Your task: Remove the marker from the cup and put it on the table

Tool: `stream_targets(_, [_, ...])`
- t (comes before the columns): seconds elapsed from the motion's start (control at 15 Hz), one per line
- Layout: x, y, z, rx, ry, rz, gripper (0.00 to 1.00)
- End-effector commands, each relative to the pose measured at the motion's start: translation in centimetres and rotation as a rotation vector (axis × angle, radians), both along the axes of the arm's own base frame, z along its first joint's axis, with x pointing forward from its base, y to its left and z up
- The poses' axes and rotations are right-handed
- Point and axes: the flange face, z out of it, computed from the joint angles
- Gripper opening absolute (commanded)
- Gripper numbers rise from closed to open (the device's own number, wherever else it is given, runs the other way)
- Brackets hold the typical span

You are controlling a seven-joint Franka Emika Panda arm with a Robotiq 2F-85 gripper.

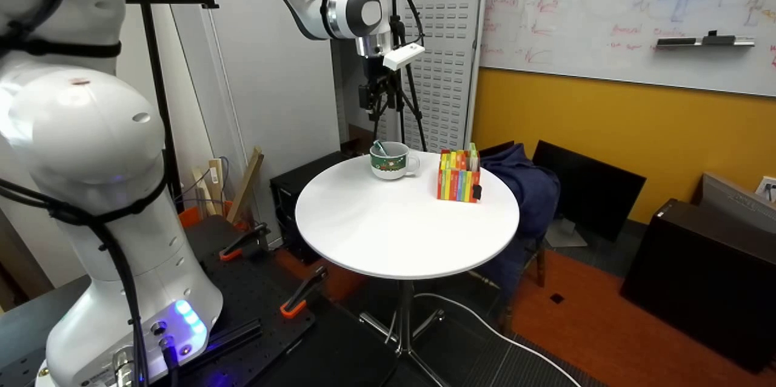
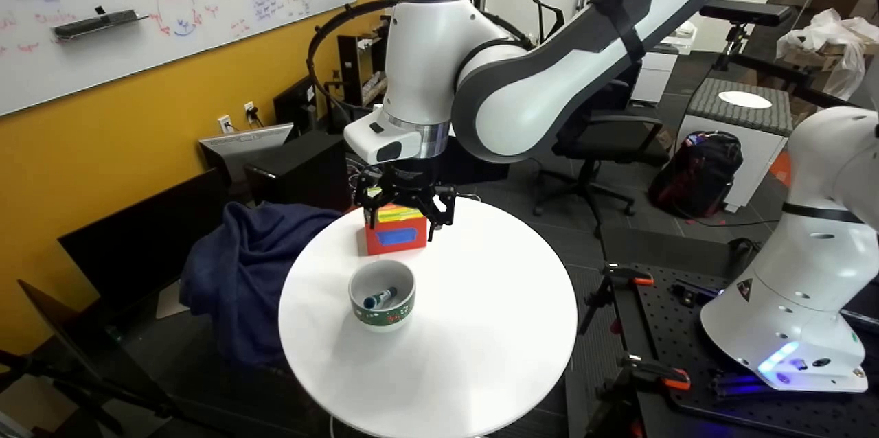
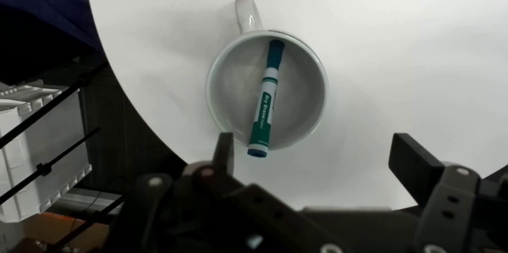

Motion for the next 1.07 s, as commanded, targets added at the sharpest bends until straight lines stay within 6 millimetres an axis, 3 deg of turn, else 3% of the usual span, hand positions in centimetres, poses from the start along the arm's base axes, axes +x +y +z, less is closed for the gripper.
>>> stream_targets(0.0, [0.4,0.0,-0.1,0.001,-0.010,0.015,1.00])
stream_targets(0.87, [3.3,-2.9,-3.9,0.073,-0.078,0.067,1.00])
stream_targets(1.0, [3.8,-2.9,-4.4,0.092,-0.068,0.089,0.89])
